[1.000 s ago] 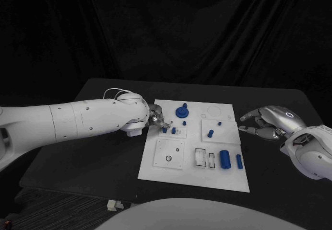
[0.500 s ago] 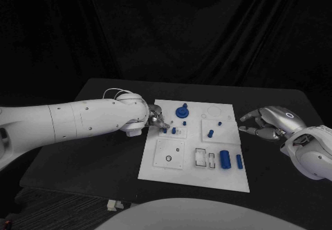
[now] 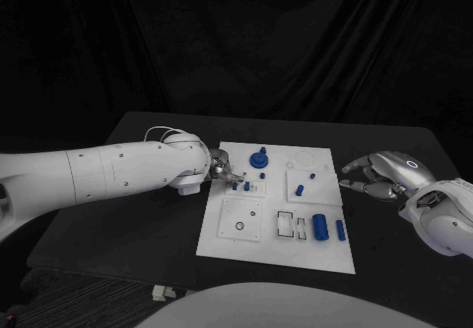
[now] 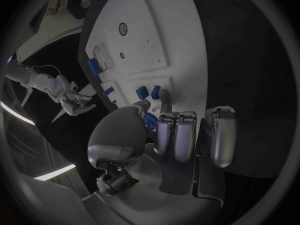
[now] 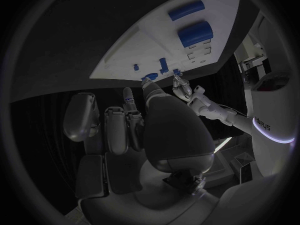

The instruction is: Assemble the parts on the task board

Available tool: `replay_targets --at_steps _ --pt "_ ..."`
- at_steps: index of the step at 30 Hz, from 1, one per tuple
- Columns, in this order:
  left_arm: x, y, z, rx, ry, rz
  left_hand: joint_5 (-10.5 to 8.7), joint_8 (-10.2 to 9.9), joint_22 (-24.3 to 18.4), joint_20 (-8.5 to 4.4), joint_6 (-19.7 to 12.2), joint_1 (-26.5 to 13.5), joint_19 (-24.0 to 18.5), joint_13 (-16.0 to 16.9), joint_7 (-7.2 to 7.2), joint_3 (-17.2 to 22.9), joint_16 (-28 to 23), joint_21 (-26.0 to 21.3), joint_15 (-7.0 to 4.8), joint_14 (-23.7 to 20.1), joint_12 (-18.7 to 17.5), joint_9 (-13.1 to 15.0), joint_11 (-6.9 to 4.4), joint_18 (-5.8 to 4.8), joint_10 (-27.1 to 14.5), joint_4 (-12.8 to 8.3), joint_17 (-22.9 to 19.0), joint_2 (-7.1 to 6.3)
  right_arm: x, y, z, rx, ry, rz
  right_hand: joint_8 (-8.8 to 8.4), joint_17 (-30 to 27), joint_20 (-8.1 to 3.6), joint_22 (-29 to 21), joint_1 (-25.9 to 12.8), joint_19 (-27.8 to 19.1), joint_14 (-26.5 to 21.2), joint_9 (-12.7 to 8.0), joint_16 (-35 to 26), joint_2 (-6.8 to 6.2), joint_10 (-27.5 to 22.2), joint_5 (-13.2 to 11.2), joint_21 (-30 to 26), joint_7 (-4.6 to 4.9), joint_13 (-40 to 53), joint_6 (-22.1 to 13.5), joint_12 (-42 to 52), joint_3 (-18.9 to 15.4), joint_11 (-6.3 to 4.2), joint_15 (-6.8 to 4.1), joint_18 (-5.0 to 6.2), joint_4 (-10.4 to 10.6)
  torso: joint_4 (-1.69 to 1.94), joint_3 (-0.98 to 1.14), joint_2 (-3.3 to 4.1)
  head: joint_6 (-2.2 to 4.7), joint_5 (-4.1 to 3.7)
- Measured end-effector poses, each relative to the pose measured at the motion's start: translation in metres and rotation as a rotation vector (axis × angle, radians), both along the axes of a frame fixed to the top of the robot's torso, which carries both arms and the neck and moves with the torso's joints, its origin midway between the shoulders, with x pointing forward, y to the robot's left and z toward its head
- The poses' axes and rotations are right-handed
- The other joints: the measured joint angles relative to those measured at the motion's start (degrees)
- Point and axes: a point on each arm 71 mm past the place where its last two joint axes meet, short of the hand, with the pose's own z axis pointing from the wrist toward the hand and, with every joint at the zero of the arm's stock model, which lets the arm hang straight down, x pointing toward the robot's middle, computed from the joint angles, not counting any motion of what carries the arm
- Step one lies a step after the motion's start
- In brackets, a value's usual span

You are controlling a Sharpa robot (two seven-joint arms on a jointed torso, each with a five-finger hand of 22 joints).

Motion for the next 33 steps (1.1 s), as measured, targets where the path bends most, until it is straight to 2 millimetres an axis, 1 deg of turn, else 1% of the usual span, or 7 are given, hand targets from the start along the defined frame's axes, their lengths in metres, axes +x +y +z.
replay_targets --at_steps 3,8,16,21,25,28,33 --pt "0.0 0.006 0.001 -0.015 -0.02 0.016 -0.71 0.0 0.0 0.0 0.2 -1.7 0.0 0.0 0.23 -1.9 0.0 0.2 0.0 0.0 0.0 0.0 0.0 0.0 0.0 0.1 0.0 -0.41 0.0 0.0 0.0 -0.001 0.0 -0.001 0.0 0.0 0.0 0.0 0.0 0.0 0.0 0.0 0.0 0.0 0.0 0.0 0.0 0.0 0.0 0.0 0.0 0.0 0.0 0.0 0.0 0.0 0.01 0.0 0.02 0.0 -0.09" --pt "0.004 0.012 0.014 -0.066 -0.102 0.039 -8.34 0.7 0.0 0.0 0.4 -4.1 0.0 0.0 0.02 -6.9 0.0 1.1 0.0 0.0 0.0 0.0 0.0 0.0 0.0 0.1 0.0 -0.26 0.0 -0.001 0.0 -0.002 0.0 -0.002 0.0 0.0 0.0 0.0 0.0 0.0 0.0 0.0 0.0 0.0 0.0 0.0 0.0 0.0 0.0 0.0 0.0 0.0 0.0 0.0 0.0 0.0 0.02 0.0 0.02 0.0 -0.17" --pt "0.024 0.016 0.052 -0.174 -0.3 0.058 -6.6 1.0 0.0 0.0 0.7 -1.4 0.0 0.0 0.19 -8.4 0.0 1.3 0.0 0.0 0.0 0.0 0.0 0.0 0.0 -0.2 0.0 0.4 0.001 -0.001 0.0 -0.002 0.0 -0.004 0.0 0.0 0.0 0.0 0.0 0.0 0.0 0.0 0.0 0.0 0.0 0.0 0.0 0.0 0.0 0.0 0.0 0.0 0.0 0.0 0.0 0.0 0.01 0.01 0.09 0.0 -0.2" --pt "0.029 0.01 0.058 -0.21 -0.344 0.024 -0.72 1.0 0.0 0.0 -0.8 12.6 0.0 0.0 -0.65 -5.0 0.0 1.3 0.0 0.0 0.0 0.0 -0.1 0.0 -0.1 -5.8 0.0 0.89 0.001 -0.001 0.0 -0.002 0.0 -0.004 0.0 0.0 0.0 0.0 0.0 0.0 0.0 0.0 0.0 0.0 0.0 0.0 0.0 0.0 0.0 0.0 0.0 0.0 0.0 0.0 0.0 0.0 0.01 0.03 0.12 0.0 -0.31" --pt "0.032 -0.002 0.059 -0.229 -0.387 -0.071 -5.7 -4.4 0.0 0.27 -3.8 22.2 0.1 0.0 0.87 0.7 0.0 1.5 0.08 0.0 0.0 -4.6 0.69 0.0 -0.1 -11.6 0.0 -0.73 0.001 -0.001 0.0 -0.002 0.0 -0.004 0.0 0.0 0.0 0.0 0.0 0.0 0.0 0.0 0.0 0.0 0.0 0.0 0.0 0.0 0.0 0.0 0.0 0.0 0.0 0.0 0.0 0.0 0.02 0.02 0.17 0.0 -0.44" --pt "0.033 -0.011 0.056 -0.235 -0.429 -0.175 -10.12 -10.2 0.0 1.66 -6.7 25.9 -1.9 -4.4 3.27 4.1 -4.5 -1.5 1.62 -1.8 -25.1 -11.8 2.53 0.0 -18.5 -12.9 0.0 -2.51 0.001 -0.002 0.0 -0.002 0.0 -0.004 0.0 0.0 0.0 0.0 0.0 0.0 0.0 0.0 0.0 0.0 0.0 0.0 0.0 0.0 0.0 0.0 0.0 0.0 0.0 0.0 0.0 0.0 0.02 -0.01 0.17 0.0 -0.51" --pt "0.034 -0.025 0.049 -0.244 -0.496 -0.346 -10.34 -11.7 0.0 2.65 -9.0 27.5 -4.7 -19.6 4.0 6.8 -15.5 -3.9 3.26 -12.3 -47.1 -20.5 4.28 0.0 -31.6 -11.8 -2.9 -4.92 0.0 -0.003 0.0 -0.003 0.0 -0.006 0.0 0.0 0.0 0.0 0.0 0.0 0.0 0.0 0.0 0.0 0.0 0.2 0.0 0.0 0.0 0.0 0.0 0.0 0.0 0.0 0.0 0.0 0.02 -0.04 0.16 0.0 -0.79"
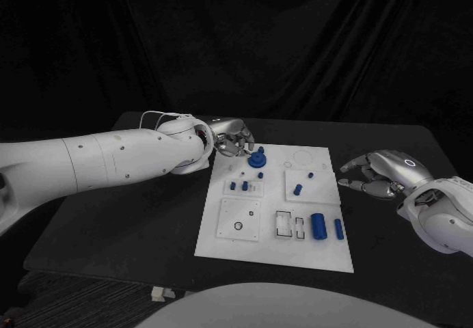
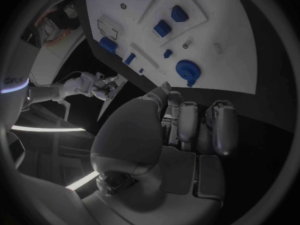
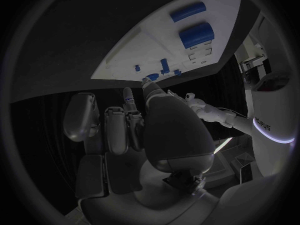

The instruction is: Assemble the parts on the task board

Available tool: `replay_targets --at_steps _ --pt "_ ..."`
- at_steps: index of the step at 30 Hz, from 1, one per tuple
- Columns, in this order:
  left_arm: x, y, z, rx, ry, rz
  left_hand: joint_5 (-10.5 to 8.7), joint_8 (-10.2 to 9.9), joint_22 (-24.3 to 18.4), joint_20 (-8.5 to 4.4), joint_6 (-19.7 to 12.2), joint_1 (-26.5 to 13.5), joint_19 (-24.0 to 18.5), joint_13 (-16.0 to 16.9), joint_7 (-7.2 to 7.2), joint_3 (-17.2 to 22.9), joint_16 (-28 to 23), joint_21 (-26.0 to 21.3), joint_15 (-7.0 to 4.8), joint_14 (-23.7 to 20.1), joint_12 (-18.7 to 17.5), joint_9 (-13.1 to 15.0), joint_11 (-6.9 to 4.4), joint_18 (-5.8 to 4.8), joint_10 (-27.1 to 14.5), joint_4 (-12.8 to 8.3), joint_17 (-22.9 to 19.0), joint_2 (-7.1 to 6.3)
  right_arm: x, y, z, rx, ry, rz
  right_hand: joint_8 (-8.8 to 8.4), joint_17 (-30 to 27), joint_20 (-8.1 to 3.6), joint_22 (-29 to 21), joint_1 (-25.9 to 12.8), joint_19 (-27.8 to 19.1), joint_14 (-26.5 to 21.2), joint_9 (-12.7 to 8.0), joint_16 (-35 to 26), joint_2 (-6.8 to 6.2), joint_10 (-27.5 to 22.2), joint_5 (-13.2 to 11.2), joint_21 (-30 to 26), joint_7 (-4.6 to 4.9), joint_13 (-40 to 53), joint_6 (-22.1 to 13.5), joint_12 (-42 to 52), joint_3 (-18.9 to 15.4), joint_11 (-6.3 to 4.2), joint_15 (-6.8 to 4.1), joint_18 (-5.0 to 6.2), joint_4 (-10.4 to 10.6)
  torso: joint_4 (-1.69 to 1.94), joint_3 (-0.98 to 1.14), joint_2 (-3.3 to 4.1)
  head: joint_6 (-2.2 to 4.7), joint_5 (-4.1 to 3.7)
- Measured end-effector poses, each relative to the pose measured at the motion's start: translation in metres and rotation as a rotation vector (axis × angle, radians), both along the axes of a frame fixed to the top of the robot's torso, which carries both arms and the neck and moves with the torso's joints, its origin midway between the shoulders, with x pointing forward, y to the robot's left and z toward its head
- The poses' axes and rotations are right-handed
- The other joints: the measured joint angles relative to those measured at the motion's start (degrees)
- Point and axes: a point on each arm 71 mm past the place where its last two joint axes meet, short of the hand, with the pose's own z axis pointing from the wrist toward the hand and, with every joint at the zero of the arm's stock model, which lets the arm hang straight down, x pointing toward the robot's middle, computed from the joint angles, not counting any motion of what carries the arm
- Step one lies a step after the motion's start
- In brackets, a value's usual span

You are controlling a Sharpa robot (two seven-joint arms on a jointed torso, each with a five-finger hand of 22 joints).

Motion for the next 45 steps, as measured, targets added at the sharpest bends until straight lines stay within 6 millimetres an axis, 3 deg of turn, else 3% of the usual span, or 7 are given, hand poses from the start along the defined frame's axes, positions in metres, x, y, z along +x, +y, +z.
replay_targets --at_steps 3,8,12,16,25,29,45 --pt "0.0 -0.008 -0.002 0.024 -0.063 -0.088 0.65 -0.4 0.0 0.12 -1.0 0.6 0.4 -9.8 -0.63 1.5 -4.6 0.0 -0.33 -1.3 -10.0 -7.5 -0.03 0.0 -3.6 0.4 -5.5 -1.94 0.0 -0.001 0.0 0.0 0.0 -0.001 0.0 0.0 0.0 0.0 0.0 0.0 0.0 0.0 0.0 0.0 0.0 0.0 0.0 0.0 0.0 0.0 0.0 0.0 0.0 0.0 0.0 0.0 -0.01 -0.02 -0.02 0.0 -0.09" --pt "0.0 -0.019 -0.006 0.063 -0.129 -0.181 1.15 -0.7 0.0 -0.51 -0.5 1.4 1.6 -20.9 -1.33 2.1 -9.3 0.3 -0.99 -2.0 -20.3 -17.0 -0.72 -0.01 -7.3 0.4 -12.4 -3.47 -0.001 -0.001 0.0 0.001 0.001 -0.001 0.0 0.0 0.0 0.0 0.0 0.0 0.0 0.0 0.0 0.0 0.0 0.0 0.0 0.0 0.0 0.0 0.0 0.0 0.0 0.0 0.0 0.0 -0.02 -0.02 -0.03 0.0 -0.32" --pt "-0.001 -0.026 -0.013 0.095 -0.158 -0.234 1.63 -0.7 0.0 -0.81 0.0 1.8 2.1 -26.4 -1.75 2.1 -11.1 0.6 -1.34 -1.7 -24.7 -21.9 -1.18 0.0 -8.3 0.4 -15.9 -3.98 -0.001 -0.001 0.0 0.001 0.001 0.0 0.0 0.0 0.0 0.0 0.0 0.0 0.0 0.0 0.0 0.0 0.0 0.0 0.0 0.0 0.0 0.0 0.0 0.0 0.0 0.0 0.0 0.0 -0.03 0.04 -0.07 0.0 -0.38" --pt "-0.003 -0.033 -0.02 0.124 -0.174 -0.275 1.89 -0.7 0.0 -1.08 0.4 1.7 2.4 -29.7 -2.22 2.1 -11.4 0.6 -1.57 -1.5 -26.9 -25.3 -1.34 0.0 -8.5 0.4 -17.7 -4.23 -0.001 0.0 0.0 0.001 0.001 0.001 0.0 0.0 0.0 0.0 0.0 0.0 0.0 0.0 0.0 0.0 0.0 0.0 0.0 0.0 0.0 0.0 0.0 0.0 0.0 0.0 0.0 0.0 -0.03 0.07 -0.1 0.0 -0.53" --pt "-0.004 -0.042 -0.032 0.161 -0.185 -0.312 3.14 -0.7 0.0 -1.24 2.2 1.5 3.4 -33.5 -2.9 1.9 -9.3 0.8 -2.34 -0.4 -28.1 -30.5 -1.57 0.0 -5.7 -0.2 -18.5 -4.41 -0.001 0.0 -0.001 0.001 0.003 0.001 0.0 0.0 0.0 0.0 0.0 0.0 0.0 0.0 0.0 0.0 0.0 0.0 0.0 0.0 0.0 0.0 0.0 0.0 0.0 0.0 0.0 0.0 -0.01 0.06 -0.14 0.0 -0.68" --pt "-0.004 -0.043 -0.037 0.172 -0.182 -0.315 3.17 -0.7 0.0 -1.22 3.3 1.2 4.1 -32.5 -3.48 1.9 -6.5 1.6 -2.34 0.6 -26.0 -31.3 -1.27 0.0 -3.4 -0.2 -16.9 -4.72 -0.002 0.0 -0.002 0.001 0.004 0.001 0.0 0.0 0.0 0.0 0.0 0.0 0.0 0.0 0.0 0.0 0.0 0.0 0.0 0.0 0.0 0.0 0.0 0.0 0.0 0.0 0.0 0.0 -0.01 0.05 -0.17 0.0 -0.64" --pt "-0.002 -0.047 -0.052 0.203 -0.155 -0.31 4.71 -0.7 0.0 -1.42 4.3 1.0 4.3 -28.9 -3.59 1.8 -5.6 1.8 -2.13 0.4 -22.3 -32.0 -1.32 0.0 -2.7 -1.1 -18.0 -4.86 -0.002 0.0 -0.003 0.002 0.004 0.003 0.0 0.0 0.0 0.0 0.0 0.0 0.0 0.0 0.0 0.0 0.0 0.0 0.0 0.0 0.0 0.0 0.0 0.0 0.0 0.0 0.0 0.0 0.0 0.05 -0.15 0.0 -1.03"
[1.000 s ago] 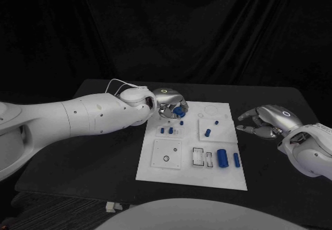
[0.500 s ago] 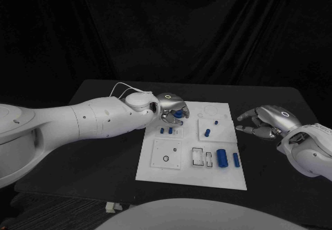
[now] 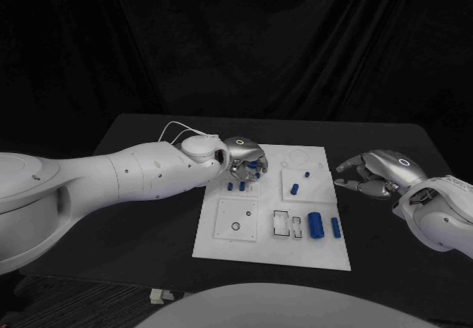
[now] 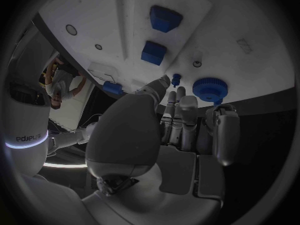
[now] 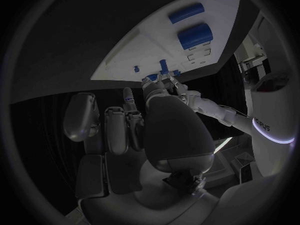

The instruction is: Assemble the parts on the task board

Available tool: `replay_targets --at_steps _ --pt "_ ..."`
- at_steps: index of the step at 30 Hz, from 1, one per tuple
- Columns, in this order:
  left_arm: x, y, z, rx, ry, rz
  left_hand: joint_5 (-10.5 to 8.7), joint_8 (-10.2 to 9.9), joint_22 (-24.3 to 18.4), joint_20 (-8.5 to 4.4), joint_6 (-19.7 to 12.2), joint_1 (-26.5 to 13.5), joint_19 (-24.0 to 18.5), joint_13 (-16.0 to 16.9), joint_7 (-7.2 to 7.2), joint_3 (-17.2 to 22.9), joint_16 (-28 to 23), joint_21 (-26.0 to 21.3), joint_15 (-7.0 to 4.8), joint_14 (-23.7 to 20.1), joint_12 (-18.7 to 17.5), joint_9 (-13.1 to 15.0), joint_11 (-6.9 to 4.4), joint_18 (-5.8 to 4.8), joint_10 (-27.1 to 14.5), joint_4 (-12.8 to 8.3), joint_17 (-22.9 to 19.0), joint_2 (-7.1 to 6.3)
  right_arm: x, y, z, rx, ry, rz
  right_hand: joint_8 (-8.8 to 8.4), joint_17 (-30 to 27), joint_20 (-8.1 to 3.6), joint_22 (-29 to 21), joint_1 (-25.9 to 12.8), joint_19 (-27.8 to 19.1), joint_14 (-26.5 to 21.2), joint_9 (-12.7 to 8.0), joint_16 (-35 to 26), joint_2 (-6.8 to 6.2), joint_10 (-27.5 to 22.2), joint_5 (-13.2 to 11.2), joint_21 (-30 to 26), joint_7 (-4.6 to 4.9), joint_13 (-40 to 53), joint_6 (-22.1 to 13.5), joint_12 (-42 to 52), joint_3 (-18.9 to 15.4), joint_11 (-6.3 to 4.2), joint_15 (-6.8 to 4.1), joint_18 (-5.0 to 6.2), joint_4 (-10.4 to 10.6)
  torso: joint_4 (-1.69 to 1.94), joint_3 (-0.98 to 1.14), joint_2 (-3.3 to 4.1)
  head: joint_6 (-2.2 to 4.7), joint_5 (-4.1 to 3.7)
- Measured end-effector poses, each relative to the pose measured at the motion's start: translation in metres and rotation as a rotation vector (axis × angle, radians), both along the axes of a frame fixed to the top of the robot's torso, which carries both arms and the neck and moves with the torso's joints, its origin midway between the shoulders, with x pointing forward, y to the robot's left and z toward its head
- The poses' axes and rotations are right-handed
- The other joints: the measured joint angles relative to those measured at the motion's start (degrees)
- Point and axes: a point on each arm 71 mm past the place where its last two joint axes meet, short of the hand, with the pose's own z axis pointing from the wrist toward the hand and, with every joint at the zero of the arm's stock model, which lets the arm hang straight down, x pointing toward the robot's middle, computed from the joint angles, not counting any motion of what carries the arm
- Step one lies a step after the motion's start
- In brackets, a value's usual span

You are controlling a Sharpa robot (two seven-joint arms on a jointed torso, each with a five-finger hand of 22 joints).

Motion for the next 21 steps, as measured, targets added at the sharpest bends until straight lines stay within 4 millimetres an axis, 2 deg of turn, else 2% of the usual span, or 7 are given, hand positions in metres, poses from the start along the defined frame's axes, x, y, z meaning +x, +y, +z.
replay_targets --at_steps 6,14,20,21 --pt "0.0008 -0.0021 -0.0043 0.004 0.003 0.003 1.03 0.0 0.0 0.0 0.5 0.2 0.0 0.8 0.1 0.2 0.2 0.0 0.08 -0.3 0.6 0.0 0.0 0.0 0.0 -0.2 -0.6 0.25 -0.0002 -0.0001 -0.0004 0.0 0.001 0.0 0.0 0.0 0.0 0.0 0.0 0.0 0.0 0.0 0.0 0.0 0.0 0.0 0.0 0.0 0.0 0.0 0.0 0.0 0.0 0.0 0.0 0.0 0.02 0.0 0.01 0.0 -0.16" --pt "0.0036 -0.0008 -0.0074 0.011 0.003 0.012 1.35 0.6 0.0 0.0 1.8 0.1 0.0 0.9 0.52 0.7 0.2 0.0 -0.21 -0.6 0.6 0.0 0.0 0.0 0.0 -0.4 -1.5 0.63 -0.0001 0.0009 -0.0007 0.001 0.001 0.002 0.0 0.0 0.0 0.0 0.0 0.0 0.0 0.0 0.0 0.0 0.0 0.0 0.0 -0.2 0.0 0.2 0.0 0.0 0.0 0.0 0.0 0.0 0.02 0.01 0.0 0.0 -0.31" --pt "0.0045 0.0008 -0.0096 0.014 0.004 0.018 1.69 0.6 0.0 0.0 2.4 0.2 0.0 0.4 0.55 1.4 0.2 0.0 -0.01 -0.8 0.6 0.0 0.0 0.0 0.0 -0.5 -2.3 1.12 -0.0003 0.0015 -0.0015 0.001 0.002 0.004 0.0 0.0 0.0 0.0 0.0 0.0 0.0 0.0 0.0 0.0 0.0 0.0 0.0 -0.19 0.0 0.2 0.0 0.0 0.0 0.0 0.0 0.0 0.02 0.01 0.0 0.0 -0.4" --pt "0.0044 0.0008 -0.0098 0.014 0.004 0.018 1.69 0.6 0.0 0.0 2.7 0.3 0.0 0.4 0.85 1.5 0.2 0.0 -0.13 -1.0 0.3 0.0 -0.27 0.0 0.3 -0.6 -2.5 1.28 -0.0004 0.0015 -0.0018 0.001 0.003 0.004 0.0 0.0 0.0 0.0 0.0 0.0 0.0 0.0 0.0 0.0 0.0 0.0 0.0 0.0 0.0 0.4 0.0 0.0 0.0 0.0 0.0 0.0 0.02 0.01 -0.01 0.0 -0.41"
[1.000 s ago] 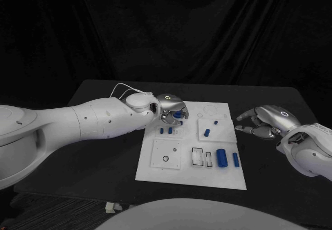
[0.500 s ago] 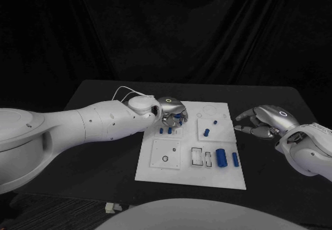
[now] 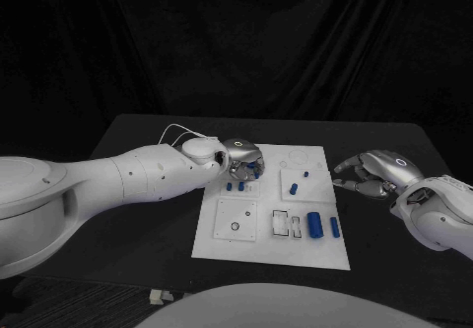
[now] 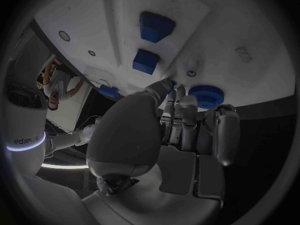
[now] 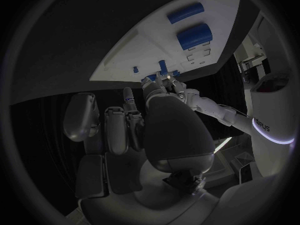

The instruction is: Assemble the parts on the task board

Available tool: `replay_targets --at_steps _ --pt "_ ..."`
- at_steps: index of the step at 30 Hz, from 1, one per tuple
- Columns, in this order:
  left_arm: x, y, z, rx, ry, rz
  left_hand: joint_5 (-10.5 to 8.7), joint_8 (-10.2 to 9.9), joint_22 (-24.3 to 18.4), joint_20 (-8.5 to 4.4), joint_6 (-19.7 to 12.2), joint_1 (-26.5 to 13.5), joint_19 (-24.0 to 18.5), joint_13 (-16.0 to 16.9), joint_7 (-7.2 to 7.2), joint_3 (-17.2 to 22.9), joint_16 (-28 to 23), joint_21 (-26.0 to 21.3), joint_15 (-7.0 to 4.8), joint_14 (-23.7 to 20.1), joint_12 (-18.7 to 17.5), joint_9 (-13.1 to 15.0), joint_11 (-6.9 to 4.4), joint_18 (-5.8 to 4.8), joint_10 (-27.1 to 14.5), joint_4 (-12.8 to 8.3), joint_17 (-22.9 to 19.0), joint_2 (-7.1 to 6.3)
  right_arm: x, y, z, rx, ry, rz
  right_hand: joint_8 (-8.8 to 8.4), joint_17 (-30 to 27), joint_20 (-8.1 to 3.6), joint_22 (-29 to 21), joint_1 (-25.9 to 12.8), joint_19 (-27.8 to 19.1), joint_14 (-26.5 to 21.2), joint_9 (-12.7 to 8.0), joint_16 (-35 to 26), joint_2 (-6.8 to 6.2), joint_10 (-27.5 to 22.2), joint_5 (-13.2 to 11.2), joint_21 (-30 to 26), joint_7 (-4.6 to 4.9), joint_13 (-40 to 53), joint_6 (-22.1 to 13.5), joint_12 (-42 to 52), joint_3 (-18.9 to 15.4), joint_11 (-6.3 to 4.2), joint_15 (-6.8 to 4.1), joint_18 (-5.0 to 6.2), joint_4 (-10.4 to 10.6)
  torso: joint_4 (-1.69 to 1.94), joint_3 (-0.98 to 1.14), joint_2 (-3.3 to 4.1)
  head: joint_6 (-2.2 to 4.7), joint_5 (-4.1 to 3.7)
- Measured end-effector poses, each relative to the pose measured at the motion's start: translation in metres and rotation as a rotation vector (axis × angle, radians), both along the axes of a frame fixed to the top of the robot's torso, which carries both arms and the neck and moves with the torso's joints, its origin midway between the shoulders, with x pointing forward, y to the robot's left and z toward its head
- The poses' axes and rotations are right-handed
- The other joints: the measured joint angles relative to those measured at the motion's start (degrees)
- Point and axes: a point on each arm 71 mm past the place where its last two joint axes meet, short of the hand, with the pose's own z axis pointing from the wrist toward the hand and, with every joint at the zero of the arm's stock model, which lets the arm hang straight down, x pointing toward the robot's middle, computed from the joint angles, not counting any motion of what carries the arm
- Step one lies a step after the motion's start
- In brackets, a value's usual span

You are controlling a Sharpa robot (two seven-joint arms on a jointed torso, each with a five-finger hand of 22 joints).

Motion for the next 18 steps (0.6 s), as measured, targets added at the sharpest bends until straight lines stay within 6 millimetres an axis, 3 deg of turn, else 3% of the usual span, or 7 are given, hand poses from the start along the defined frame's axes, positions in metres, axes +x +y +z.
replay_targets --at_steps 5,13,18 --pt "0.0002 -0.0001 0.0001 -0.001 -0.001 0.001 0.27 0.8 0.0 0.0 2.0 0.1 0.0 -0.6 0.3 0.5 0.0 0.2 -0.08 -0.1 -0.2 0.2 0.03 0.0 1.9 -0.1 -0.9 0.06 -0.0001 -0.0001 -0.0006 0.0 0.001 0.0 0.0 0.0 0.0 0.0 0.0 0.0 0.0 0.0 0.0 0.0 0.0 0.0 0.0 0.0 0.0 0.0 0.0 0.0 0.0 0.0 0.0 0.0 0.0 0.01 -0.01 0.0 -0.03" --pt "-0.0011 0.0008 0.0003 -0.014 -0.011 -0.011 1.33 3.0 0.0 0.0 8.0 0.0 0.0 -1.3 -0.05 0.5 0.0 2.9 -0.72 0.6 0.1 0.5 -1.04 0.0 9.0 -0.7 -2.1 0.79 -0.0002 0.0005 -0.0014 0.0 0.002 0.001 0.0 0.0 0.0 0.0 0.0 0.0 0.0 0.0 0.0 0.0 0.0 0.2 0.0 0.0 0.0 0.0 0.0 0.0 0.0 0.0 0.0 0.0 0.03 0.02 -0.02 0.0 -0.14" --pt "-0.0024 0.0017 0.0005 -0.026 -0.02 -0.025 2.06 3.0 0.0 0.0 8.5 -0.3 0.0 -2.0 -0.52 0.5 -0.2 3.2 -0.72 0.6 -0.8 0.5 -1.14 0.0 10.4 -0.7 -3.0 1.09 -0.0003 0.0009 -0.0018 0.0 0.003 0.002 0.0 0.0 0.0 0.0 0.0 0.0 0.0 0.0 0.0 0.0 0.0 0.2 0.0 0.0 0.0 0.0 0.0 0.0 0.0 0.0 0.0 0.0 0.07 0.04 -0.02 0.0 0.02"
